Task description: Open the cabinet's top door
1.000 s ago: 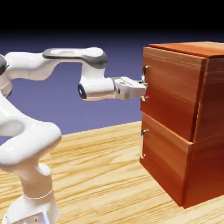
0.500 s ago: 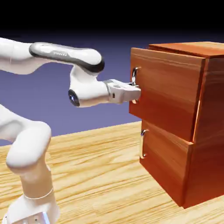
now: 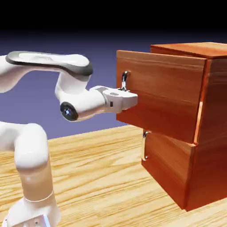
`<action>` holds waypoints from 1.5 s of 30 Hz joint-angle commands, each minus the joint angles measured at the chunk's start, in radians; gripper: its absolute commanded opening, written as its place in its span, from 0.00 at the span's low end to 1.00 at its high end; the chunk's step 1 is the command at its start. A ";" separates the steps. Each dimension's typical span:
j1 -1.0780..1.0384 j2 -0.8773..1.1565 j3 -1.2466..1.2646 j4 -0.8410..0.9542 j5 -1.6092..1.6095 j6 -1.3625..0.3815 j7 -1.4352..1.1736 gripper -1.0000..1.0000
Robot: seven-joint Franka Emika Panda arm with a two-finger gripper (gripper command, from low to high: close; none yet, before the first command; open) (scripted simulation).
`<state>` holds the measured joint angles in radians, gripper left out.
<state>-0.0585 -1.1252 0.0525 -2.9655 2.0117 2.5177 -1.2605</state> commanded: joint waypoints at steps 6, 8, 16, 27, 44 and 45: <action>-0.011 -0.079 -0.151 -0.048 -0.257 -0.101 0.110 0.00; -0.026 -0.098 -0.205 -0.058 -0.344 -0.147 0.141 0.00; -0.105 -0.103 -0.456 -0.040 -0.692 -0.392 0.219 0.00; -0.044 0.098 -0.855 0.193 -1.096 -0.812 0.202 0.00; 0.526 0.313 -1.411 0.762 -1.395 -1.335 0.163 0.00; 0.563 0.310 -1.438 0.792 -1.407 -1.357 0.167 0.00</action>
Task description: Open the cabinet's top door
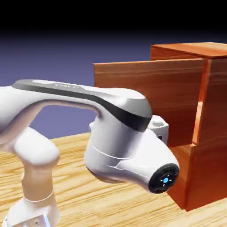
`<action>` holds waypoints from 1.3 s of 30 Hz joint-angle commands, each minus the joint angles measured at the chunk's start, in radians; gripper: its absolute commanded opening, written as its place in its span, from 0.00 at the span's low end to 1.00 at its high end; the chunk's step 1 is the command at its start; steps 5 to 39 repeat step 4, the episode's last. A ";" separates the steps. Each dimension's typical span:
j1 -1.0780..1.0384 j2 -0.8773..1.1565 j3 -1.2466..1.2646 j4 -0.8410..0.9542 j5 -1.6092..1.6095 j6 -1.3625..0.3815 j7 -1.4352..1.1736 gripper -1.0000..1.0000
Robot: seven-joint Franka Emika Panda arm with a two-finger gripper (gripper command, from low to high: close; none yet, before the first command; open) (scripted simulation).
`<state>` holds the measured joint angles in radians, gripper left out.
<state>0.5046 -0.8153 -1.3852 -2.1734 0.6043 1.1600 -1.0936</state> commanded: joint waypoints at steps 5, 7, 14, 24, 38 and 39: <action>0.055 -0.007 -0.048 0.060 -0.016 -0.032 0.008 1.00; 0.055 -0.007 -0.048 0.060 -0.016 -0.032 0.008 1.00; 0.055 -0.007 -0.048 0.060 -0.016 -0.032 0.008 1.00; 0.055 -0.007 -0.048 0.060 -0.016 -0.032 0.008 1.00; 0.055 -0.007 -0.048 0.060 -0.016 -0.032 0.008 1.00; 0.055 -0.007 -0.048 0.060 -0.016 -0.032 0.008 1.00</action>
